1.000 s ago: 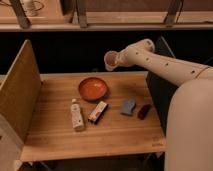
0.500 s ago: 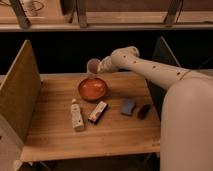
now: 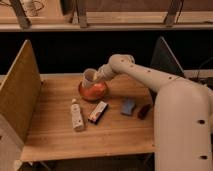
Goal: Place the ceramic cup in the ceramic bowl
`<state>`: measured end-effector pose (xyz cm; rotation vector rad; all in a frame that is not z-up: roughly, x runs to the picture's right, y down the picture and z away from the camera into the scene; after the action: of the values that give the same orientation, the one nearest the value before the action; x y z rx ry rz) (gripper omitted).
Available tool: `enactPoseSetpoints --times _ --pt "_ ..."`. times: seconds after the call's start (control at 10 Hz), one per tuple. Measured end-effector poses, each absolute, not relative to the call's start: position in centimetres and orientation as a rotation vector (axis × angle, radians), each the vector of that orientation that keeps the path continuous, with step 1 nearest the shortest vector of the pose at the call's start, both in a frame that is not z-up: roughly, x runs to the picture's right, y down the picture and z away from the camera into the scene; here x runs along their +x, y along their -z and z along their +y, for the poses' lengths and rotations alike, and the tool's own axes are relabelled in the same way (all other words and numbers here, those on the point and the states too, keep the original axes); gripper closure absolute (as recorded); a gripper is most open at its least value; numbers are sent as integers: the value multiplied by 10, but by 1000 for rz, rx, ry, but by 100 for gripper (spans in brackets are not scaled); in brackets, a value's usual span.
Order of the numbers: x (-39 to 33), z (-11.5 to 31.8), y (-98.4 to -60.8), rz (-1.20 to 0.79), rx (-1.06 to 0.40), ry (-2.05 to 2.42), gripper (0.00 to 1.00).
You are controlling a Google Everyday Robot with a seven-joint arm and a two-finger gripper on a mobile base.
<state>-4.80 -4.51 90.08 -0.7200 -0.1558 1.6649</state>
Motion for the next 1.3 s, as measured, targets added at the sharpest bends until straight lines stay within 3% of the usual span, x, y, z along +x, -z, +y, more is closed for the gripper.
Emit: enactPoseSetpoints --times 0.8,1.1,1.3 --pt "-13 -24 -956 130 -638 -1636 100" --pt "-9 -24 -956 132 -634 -1640 92" --pt "-11 -24 -956 132 -635 -1637 73"
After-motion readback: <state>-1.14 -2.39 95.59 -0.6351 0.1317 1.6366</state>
